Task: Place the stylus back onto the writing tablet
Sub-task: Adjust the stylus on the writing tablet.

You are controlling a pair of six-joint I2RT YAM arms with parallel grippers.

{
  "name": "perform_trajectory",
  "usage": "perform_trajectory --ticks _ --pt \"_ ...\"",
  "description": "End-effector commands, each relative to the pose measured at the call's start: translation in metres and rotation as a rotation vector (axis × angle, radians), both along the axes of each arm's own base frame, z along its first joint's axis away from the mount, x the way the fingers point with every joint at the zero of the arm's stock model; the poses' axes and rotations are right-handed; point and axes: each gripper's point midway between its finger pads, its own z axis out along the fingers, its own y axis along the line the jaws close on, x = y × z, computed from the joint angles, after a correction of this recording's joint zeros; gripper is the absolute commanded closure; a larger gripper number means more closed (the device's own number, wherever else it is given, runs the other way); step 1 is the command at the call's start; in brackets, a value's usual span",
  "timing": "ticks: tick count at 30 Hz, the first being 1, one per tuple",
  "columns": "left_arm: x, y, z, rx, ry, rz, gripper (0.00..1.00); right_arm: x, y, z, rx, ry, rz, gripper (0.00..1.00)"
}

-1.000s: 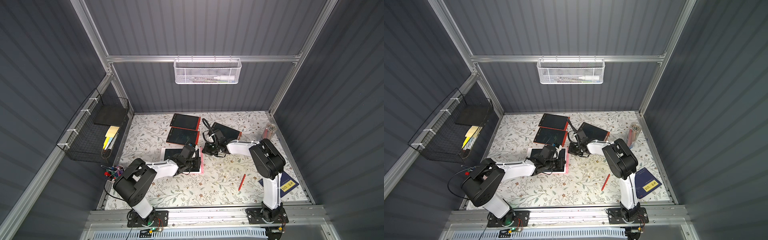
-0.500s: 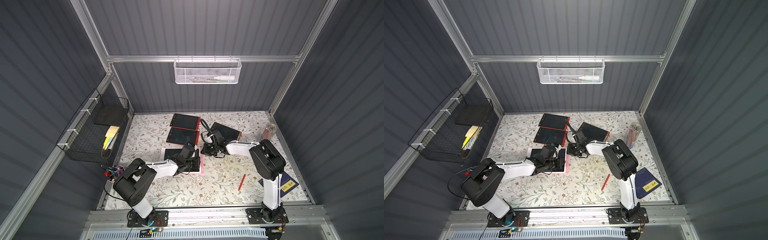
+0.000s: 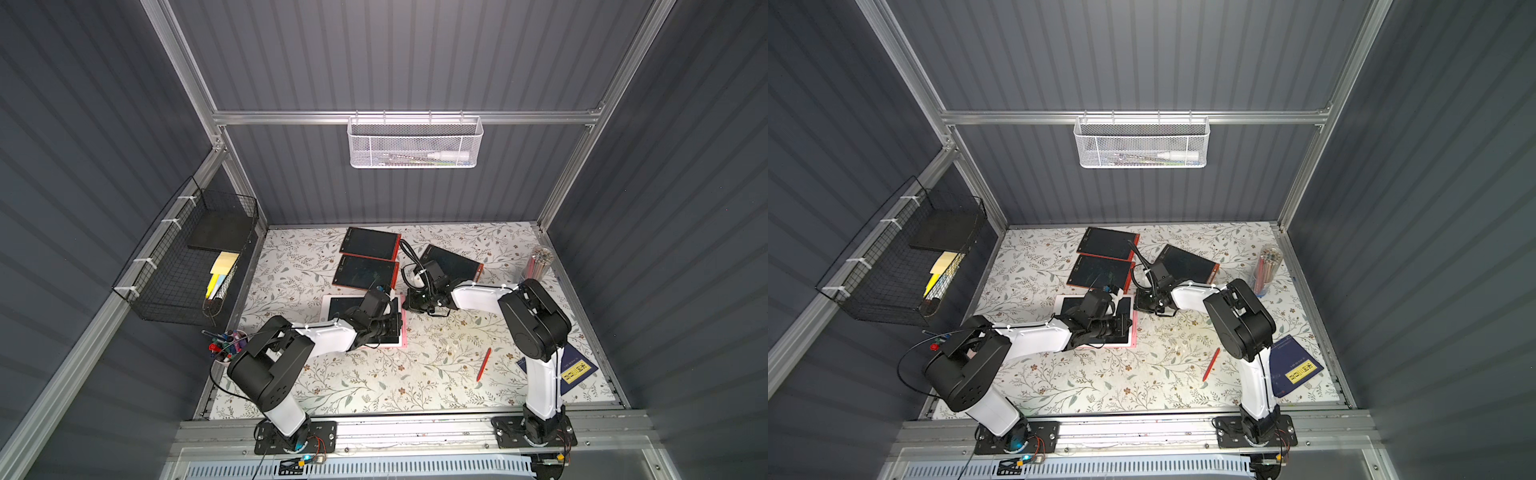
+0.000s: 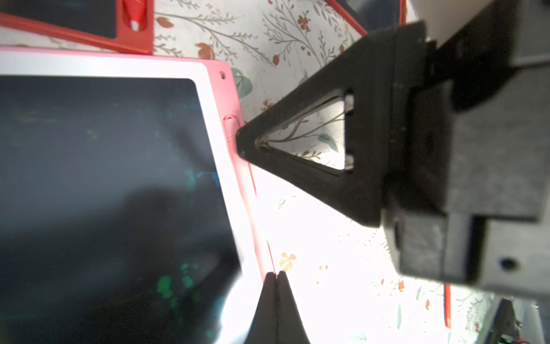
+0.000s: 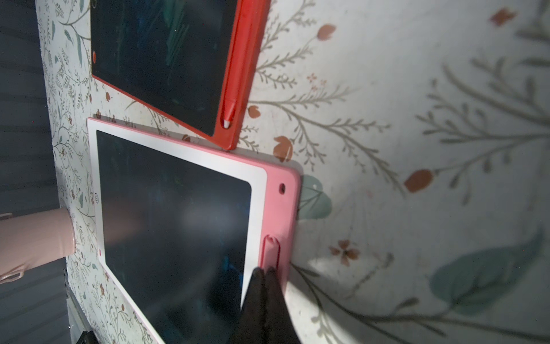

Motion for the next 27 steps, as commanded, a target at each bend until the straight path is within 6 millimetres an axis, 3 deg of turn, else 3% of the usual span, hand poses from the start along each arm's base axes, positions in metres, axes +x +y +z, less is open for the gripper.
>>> perform_trajectory --ticks 1,15,27 --pt "-0.002 -0.005 -0.003 -0.049 0.019 -0.013 1.0 -0.003 0.0 -0.005 -0.03 0.006 0.011 1.0" --pt "-0.006 -0.005 -0.017 -0.042 0.045 -0.008 1.0 -0.002 0.01 0.008 0.033 -0.017 0.028 1.0" --pt "-0.006 -0.003 -0.027 -0.033 0.058 -0.003 1.0 -0.006 0.008 -0.003 0.02 0.008 0.032 1.0"
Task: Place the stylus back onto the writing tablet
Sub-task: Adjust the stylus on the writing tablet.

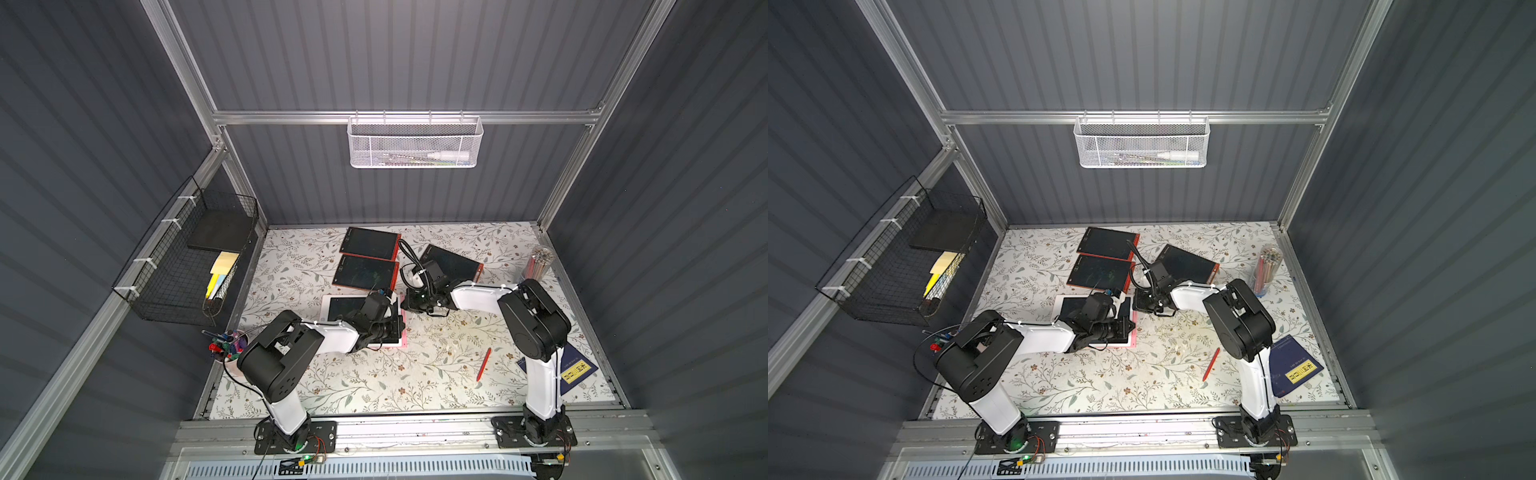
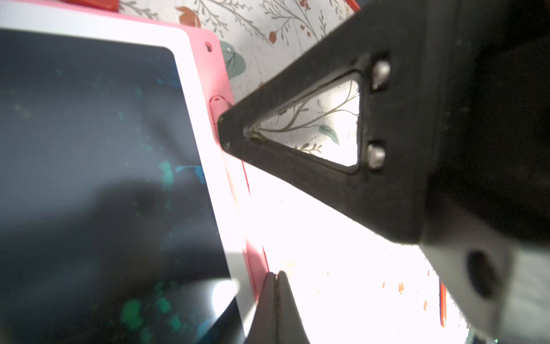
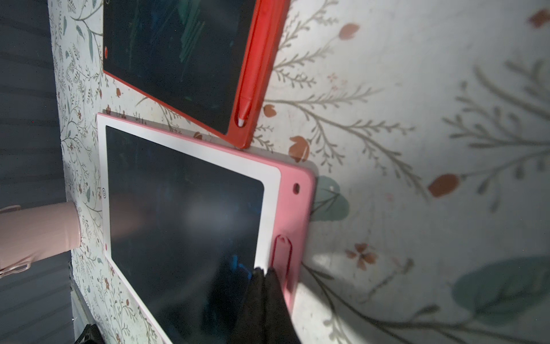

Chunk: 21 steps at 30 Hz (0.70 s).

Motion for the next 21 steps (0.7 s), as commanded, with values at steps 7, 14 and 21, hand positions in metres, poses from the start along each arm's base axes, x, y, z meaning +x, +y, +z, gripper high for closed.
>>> perform_trajectory --ticks 7,14,21 --pt "-0.006 0.005 -0.018 0.018 0.04 0.008 1.0 -0.006 -0.001 -0.013 -0.019 0.029 0.007 1.0" --pt "-0.008 0.01 -0.024 0.035 0.051 0.023 1.0 -0.009 -0.005 -0.019 -0.04 0.039 0.002 1.0" --pt "-0.009 0.013 -0.031 0.051 0.062 0.032 1.0 -0.011 -0.007 -0.023 -0.053 0.047 -0.002 1.0"
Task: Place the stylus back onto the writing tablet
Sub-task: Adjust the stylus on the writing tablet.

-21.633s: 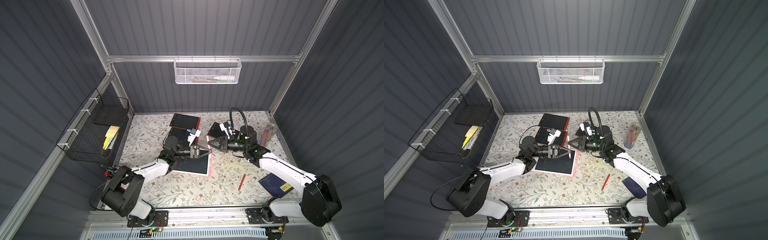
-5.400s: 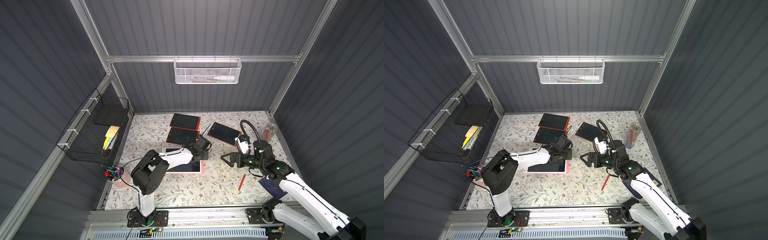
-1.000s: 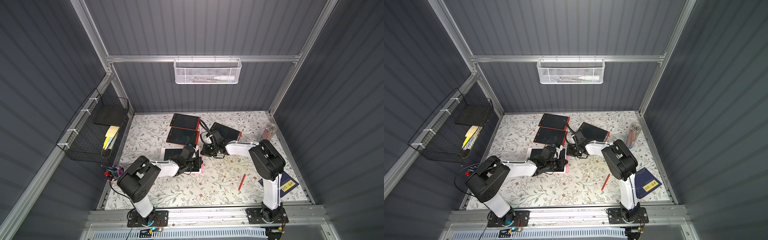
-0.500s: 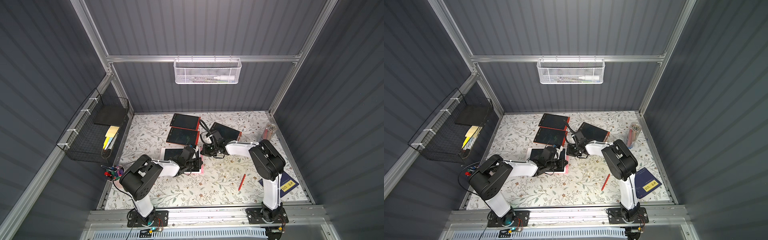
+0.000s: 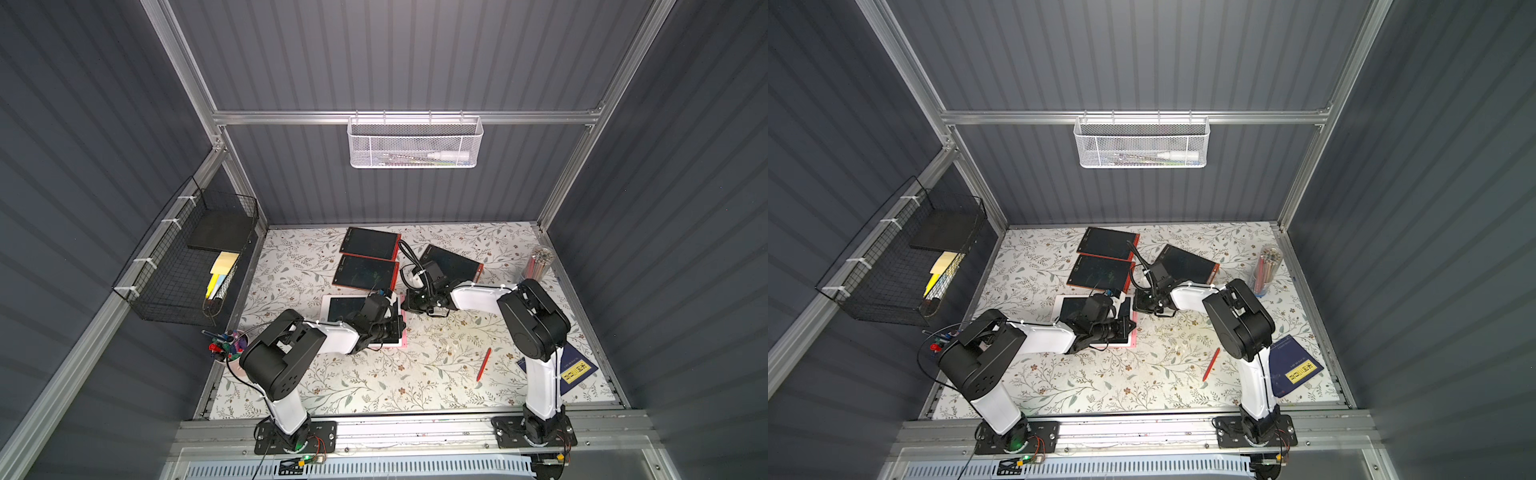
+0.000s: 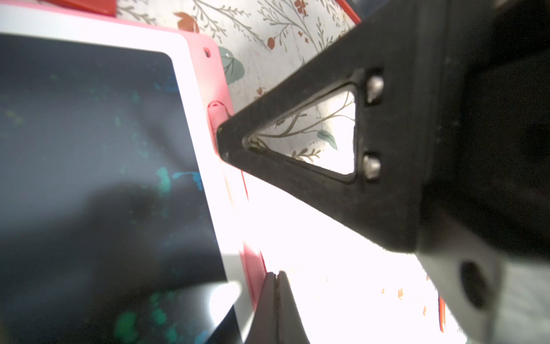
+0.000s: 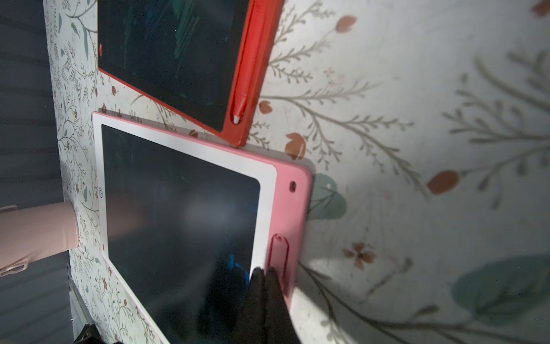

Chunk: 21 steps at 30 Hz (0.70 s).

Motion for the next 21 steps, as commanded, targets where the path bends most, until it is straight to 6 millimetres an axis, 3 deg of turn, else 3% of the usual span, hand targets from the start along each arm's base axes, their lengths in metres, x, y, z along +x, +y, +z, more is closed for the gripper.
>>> perform_trajectory --ticks 1,10,21 --pt "-0.011 0.015 -0.029 0.071 0.073 0.023 1.0 -0.009 -0.006 -0.02 -0.047 0.04 -0.001 1.0" --pt "-0.018 0.025 -0.037 0.124 0.096 0.025 1.0 -0.012 -0.011 -0.027 -0.071 0.047 -0.007 1.0" --pt "-0.011 0.026 -0.025 0.12 0.072 0.043 1.0 -0.013 -0.023 -0.035 -0.129 0.042 -0.024 1.0"
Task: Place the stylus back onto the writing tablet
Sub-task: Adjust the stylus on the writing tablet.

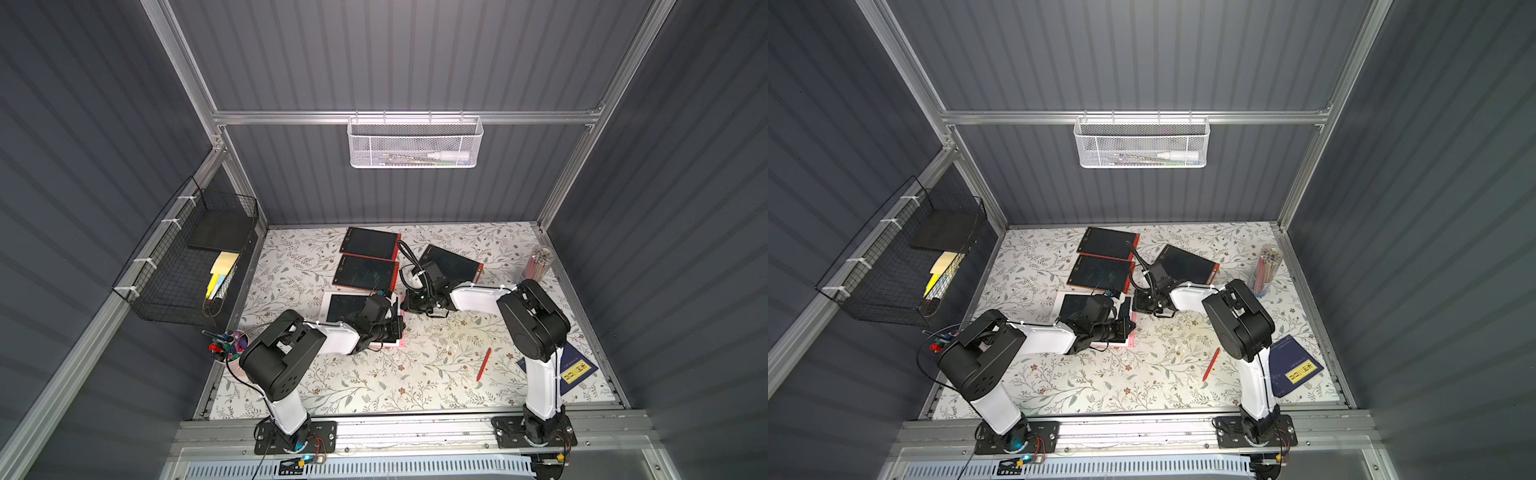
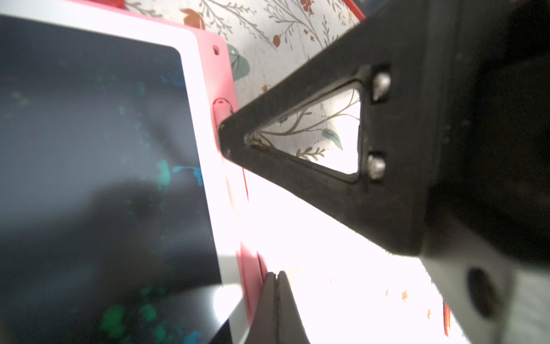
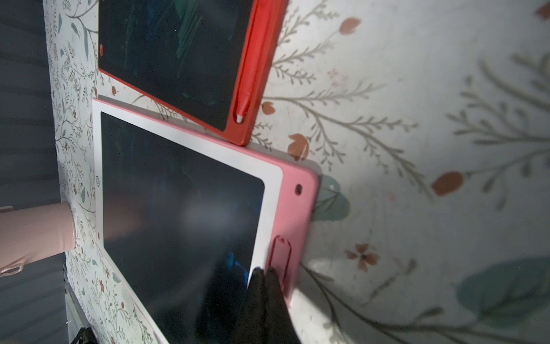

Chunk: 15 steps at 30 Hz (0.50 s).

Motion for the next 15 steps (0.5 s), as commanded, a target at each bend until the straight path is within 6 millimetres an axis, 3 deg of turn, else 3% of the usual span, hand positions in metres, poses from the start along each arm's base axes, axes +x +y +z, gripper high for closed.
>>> perform_trajectory --ticks 1,15 --pt "-0.011 0.021 -0.022 0.093 0.065 0.021 1.0 -0.015 -0.022 -0.034 -0.117 0.059 -0.019 1.0" --pt "-0.02 0.027 -0.033 0.055 0.102 0.008 1.0 -0.018 -0.032 -0.037 -0.141 0.06 -0.049 1.0"
